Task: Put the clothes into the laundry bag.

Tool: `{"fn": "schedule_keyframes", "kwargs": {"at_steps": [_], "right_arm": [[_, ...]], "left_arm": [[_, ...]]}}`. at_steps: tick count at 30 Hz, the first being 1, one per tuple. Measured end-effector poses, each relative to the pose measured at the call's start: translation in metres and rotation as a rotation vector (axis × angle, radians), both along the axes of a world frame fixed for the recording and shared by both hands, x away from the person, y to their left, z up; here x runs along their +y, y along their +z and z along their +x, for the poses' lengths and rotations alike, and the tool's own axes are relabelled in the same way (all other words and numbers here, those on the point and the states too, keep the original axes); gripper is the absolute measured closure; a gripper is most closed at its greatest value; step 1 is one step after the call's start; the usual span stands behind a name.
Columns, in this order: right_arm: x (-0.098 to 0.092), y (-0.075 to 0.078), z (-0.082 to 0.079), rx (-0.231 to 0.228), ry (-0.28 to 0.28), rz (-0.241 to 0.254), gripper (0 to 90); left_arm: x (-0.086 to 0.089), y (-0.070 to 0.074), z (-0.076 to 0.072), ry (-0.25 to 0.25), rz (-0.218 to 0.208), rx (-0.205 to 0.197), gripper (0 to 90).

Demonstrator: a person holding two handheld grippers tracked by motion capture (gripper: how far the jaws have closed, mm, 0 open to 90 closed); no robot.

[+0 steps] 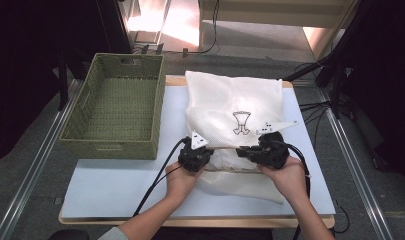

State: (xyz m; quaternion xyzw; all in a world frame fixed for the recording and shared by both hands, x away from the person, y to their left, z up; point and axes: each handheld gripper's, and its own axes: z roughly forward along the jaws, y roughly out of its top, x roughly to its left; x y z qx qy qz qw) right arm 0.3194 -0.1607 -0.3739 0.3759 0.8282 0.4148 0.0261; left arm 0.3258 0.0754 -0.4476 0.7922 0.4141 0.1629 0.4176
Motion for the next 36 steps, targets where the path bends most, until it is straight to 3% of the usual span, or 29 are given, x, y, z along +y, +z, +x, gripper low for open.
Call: {"fn": "schedule_keyframes", "kwargs": {"at_steps": [4,6,9,11,17,21,27,36], "right_arm": [[0.002,-0.001,0.0,0.003,0.002,-0.003,87.1],[0.002,-0.002,0.0,0.001,0.003,-0.005,87.1],[0.002,-0.003,0.002,0.005,0.004,-0.007,87.1],[0.003,-0.005,0.003,0.011,0.001,-0.012,87.1],[0.002,-0.01,0.004,0.021,-0.004,-0.023,87.0],[0.002,-0.009,0.002,-0.002,0.002,-0.012,86.6],[0.003,-0.008,-0.004,-0.026,0.023,-0.014,83.6],[0.002,-0.007,-0.011,-0.02,0.043,-0.017,75.3]], "left_arm": [[0.0,0.003,0.007,0.054,-0.031,-0.015,90.0],[-0.001,0.006,0.008,0.074,-0.034,-0.051,90.0],[-0.001,0.002,0.015,0.074,-0.018,-0.033,90.0],[-0.001,-0.001,0.019,0.078,-0.035,0.008,90.0],[0.008,0.005,0.018,0.014,-0.077,0.067,89.3],[0.015,0.013,0.009,-0.045,-0.069,0.104,87.5],[0.032,0.026,-0.005,-0.098,-0.034,0.114,84.6],[0.05,0.037,-0.018,-0.143,-0.078,0.133,81.0]]}}
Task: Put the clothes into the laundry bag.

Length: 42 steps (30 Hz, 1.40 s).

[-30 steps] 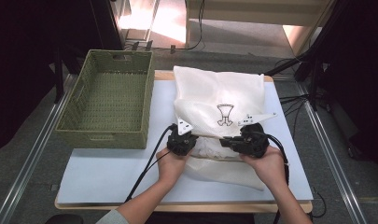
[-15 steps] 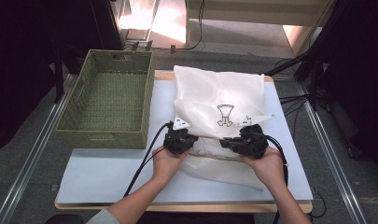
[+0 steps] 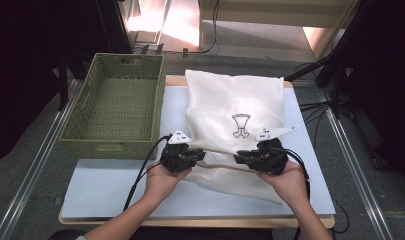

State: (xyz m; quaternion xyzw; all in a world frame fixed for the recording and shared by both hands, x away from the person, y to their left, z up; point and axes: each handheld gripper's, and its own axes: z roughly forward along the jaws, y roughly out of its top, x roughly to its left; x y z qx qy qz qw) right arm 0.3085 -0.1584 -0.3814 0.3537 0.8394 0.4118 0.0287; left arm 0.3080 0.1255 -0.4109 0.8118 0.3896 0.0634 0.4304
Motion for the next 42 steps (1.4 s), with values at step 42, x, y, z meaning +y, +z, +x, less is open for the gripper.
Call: {"fn": "schedule_keyframes", "kwargs": {"at_steps": [42], "right_arm": [[0.024,0.023,-0.024,-0.087,0.025,0.034,61.7]], "left_arm": [[0.081,0.0,-0.021,0.071,0.054,0.024,48.0]]}}
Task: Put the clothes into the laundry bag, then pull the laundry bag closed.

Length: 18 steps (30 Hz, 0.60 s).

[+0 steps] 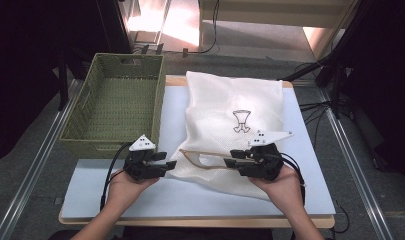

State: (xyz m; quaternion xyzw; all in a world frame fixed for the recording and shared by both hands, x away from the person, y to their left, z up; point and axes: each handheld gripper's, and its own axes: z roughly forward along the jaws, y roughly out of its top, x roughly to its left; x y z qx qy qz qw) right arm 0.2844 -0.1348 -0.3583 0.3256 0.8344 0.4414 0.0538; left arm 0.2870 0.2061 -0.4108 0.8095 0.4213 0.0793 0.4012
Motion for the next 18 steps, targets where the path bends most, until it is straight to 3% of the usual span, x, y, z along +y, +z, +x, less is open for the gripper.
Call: {"fn": "schedule_keyframes", "kwargs": {"at_steps": [1,6,9,14,18], "right_arm": [[0.002,-0.001,0.0,0.002,0.006,0.0,61.7],[0.013,-0.007,0.003,0.02,0.031,-0.01,61.5],[0.018,-0.008,0.006,0.019,0.037,0.004,61.5],[0.022,-0.011,0.008,0.019,0.041,0.005,61.7],[0.025,-0.012,0.01,0.024,0.043,-0.002,62.0]], "left_arm": [[0.0,-0.001,0.0,0.0,0.016,-0.004,48.2],[0.002,-0.008,0.004,0.008,0.012,0.002,48.4],[0.004,-0.01,0.007,0.022,-0.021,0.017,48.6],[0.001,-0.013,0.007,0.02,0.0,0.005,48.7],[-0.003,-0.019,0.009,0.019,0.044,-0.008,48.7]]}}
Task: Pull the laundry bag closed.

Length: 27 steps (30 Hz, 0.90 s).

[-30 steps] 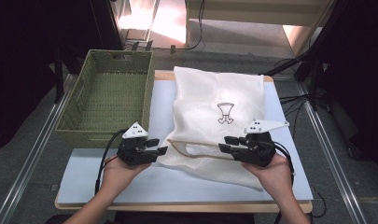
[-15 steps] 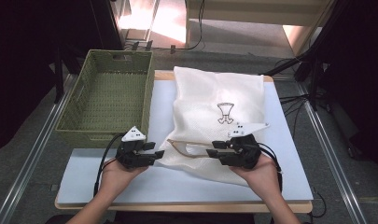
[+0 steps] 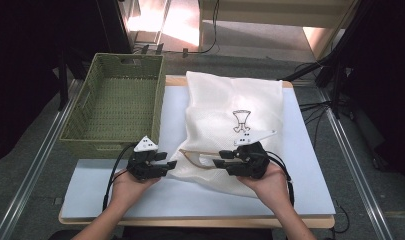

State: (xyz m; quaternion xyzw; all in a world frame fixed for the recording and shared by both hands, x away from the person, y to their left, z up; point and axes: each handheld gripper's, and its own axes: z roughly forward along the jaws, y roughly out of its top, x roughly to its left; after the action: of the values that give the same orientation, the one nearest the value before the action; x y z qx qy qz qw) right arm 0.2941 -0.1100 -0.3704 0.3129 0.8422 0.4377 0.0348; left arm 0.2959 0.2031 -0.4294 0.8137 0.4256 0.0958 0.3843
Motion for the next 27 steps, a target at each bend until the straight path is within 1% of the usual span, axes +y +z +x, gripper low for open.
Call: {"fn": "schedule_keyframes", "kwargs": {"at_steps": [2,4,6,7,9,10,12,13,15,17,19,21,22,25,27], "right_arm": [[0.002,-0.001,0.001,-0.006,0.002,-0.001,62.1],[0.004,-0.002,0.002,-0.003,0.004,0.001,62.3],[0.008,-0.004,0.002,-0.001,0.012,-0.002,62.4],[0.009,-0.005,0.002,0.0,0.014,-0.003,62.4],[0.013,-0.007,0.003,-0.004,0.025,-0.001,62.6],[0.015,-0.008,0.004,-0.004,0.026,0.002,62.7],[0.018,-0.011,0.005,0.0,0.029,-0.002,62.7],[0.02,-0.012,0.006,-0.002,0.033,-0.004,62.7],[0.023,-0.014,0.006,-0.007,0.036,-0.01,63.0],[0.028,-0.016,0.007,-0.007,0.04,-0.014,63.6],[0.031,-0.018,0.009,-0.009,0.044,-0.016,63.9],[0.035,-0.02,0.01,-0.002,0.045,-0.019,64.2],[0.038,-0.021,0.011,-0.004,0.046,-0.02,64.3],[0.043,-0.023,0.013,-0.002,0.053,-0.015,65.0],[0.045,-0.023,0.013,0.0,0.053,-0.015,65.5]], "left_arm": [[-0.001,-0.003,0.003,0.012,0.003,-0.003,48.7],[-0.002,-0.006,0.006,0.022,0.003,0.008,49.0],[-0.004,-0.009,0.009,0.023,0.019,0.018,50.0],[-0.004,-0.011,0.01,0.016,0.017,0.034,51.3],[-0.006,-0.014,0.012,0.008,0.027,0.057,56.8],[-0.006,-0.015,0.012,-0.005,0.02,0.076,62.3],[-0.007,-0.016,0.01,-0.017,0.019,0.083,72.9],[-0.007,-0.015,0.009,-0.02,0.01,0.087,80.2],[-0.005,-0.013,0.007,-0.019,-0.006,0.091,83.7],[-0.003,-0.01,0.005,-0.008,-0.04,0.096,84.6],[0.0,-0.007,0.001,-0.003,-0.061,0.098,84.9],[0.001,-0.006,0.0,-0.006,-0.068,0.097,85.0],[0.002,-0.003,-0.004,-0.009,-0.082,0.099,85.0],[0.003,0.0,-0.008,-0.01,-0.097,0.1,85.1],[0.004,0.001,-0.01,-0.014,-0.098,0.098,85.1]]}}
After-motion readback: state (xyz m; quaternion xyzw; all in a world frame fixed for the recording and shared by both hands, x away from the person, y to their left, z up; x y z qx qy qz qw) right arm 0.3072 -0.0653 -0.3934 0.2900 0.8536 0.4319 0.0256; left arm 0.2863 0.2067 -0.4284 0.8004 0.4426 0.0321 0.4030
